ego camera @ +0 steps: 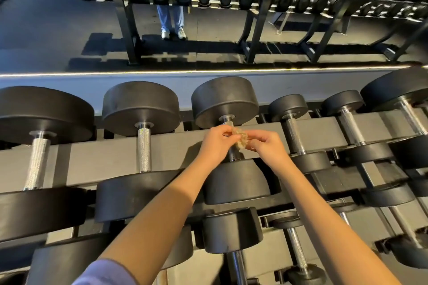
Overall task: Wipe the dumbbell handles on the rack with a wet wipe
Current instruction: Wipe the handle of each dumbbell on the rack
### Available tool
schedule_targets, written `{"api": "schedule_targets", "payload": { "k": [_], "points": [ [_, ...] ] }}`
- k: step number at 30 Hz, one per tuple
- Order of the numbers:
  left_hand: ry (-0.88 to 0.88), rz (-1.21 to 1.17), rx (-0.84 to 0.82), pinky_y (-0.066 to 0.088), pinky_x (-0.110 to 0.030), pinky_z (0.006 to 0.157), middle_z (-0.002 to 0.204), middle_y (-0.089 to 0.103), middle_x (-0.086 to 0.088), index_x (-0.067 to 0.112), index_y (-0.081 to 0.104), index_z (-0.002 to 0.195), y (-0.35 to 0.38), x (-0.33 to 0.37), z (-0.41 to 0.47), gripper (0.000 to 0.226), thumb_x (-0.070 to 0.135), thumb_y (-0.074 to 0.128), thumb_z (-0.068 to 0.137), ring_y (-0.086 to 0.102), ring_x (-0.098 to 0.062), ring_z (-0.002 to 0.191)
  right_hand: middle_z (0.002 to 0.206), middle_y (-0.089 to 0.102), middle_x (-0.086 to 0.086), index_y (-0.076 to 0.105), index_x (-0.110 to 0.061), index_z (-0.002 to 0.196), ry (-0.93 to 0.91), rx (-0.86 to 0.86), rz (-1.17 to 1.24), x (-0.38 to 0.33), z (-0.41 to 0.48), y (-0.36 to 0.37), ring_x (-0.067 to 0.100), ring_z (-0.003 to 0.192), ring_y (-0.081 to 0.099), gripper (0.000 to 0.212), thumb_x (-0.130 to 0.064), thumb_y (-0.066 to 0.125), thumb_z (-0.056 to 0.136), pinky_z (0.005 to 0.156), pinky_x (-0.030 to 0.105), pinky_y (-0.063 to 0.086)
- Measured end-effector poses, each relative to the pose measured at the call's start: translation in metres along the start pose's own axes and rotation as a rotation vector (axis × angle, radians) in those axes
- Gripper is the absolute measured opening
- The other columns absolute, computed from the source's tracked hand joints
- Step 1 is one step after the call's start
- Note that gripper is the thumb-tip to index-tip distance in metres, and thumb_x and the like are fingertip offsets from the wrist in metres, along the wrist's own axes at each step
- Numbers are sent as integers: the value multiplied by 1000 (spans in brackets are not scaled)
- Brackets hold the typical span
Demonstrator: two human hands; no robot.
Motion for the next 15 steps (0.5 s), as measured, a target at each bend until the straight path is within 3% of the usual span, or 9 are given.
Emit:
{"api": "schedule_targets", "payload": {
  "k": [3, 7, 12, 15],
  "points": [
    [-38, 12, 198, 54, -29, 80, 87, 68, 1, 11, 71, 99, -9, -2, 12, 13, 15, 64, 89, 65, -12, 83, 121, 64, -1, 61, -20, 125, 29, 78, -225, 8, -12, -1, 8, 114, 55, 31, -13, 49, 97, 98, 22, 40],
    [15, 264, 363, 48, -24, 72, 88, 65, 0, 11, 70, 95, -15, -3, 27, 14, 19, 59, 93, 59, -11, 79, 130, 60, -2, 57, -21, 131, 97, 170, -431, 23, -24, 2, 13, 118, 54, 38, -38, 43, 99, 89, 20, 36],
    [79, 378, 293, 41, -20, 76, 100, 60, -2, 10, 69, 108, -1, -4, 37, 20, 17, 56, 94, 56, -13, 86, 125, 63, -3, 61, -23, 125, 75, 189, -468, 21, -21, 2, 13, 112, 56, 36, -39, 42, 99, 83, 23, 37],
    [61, 421, 244, 40, -22, 78, 100, 58, -4, 7, 70, 106, 0, -8, 39, 21, 18, 59, 93, 53, -13, 86, 122, 64, -3, 63, -22, 122, 83, 203, -450, 21, -23, 2, 11, 107, 56, 34, -38, 43, 99, 83, 23, 37]
  ]
}}
Point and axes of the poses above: each hand's wrist, its own z-axis towards the middle knuckle, its own y-axis out of the palm, x = y × z, the point moved 4 cm from there along z, towards the middle knuckle
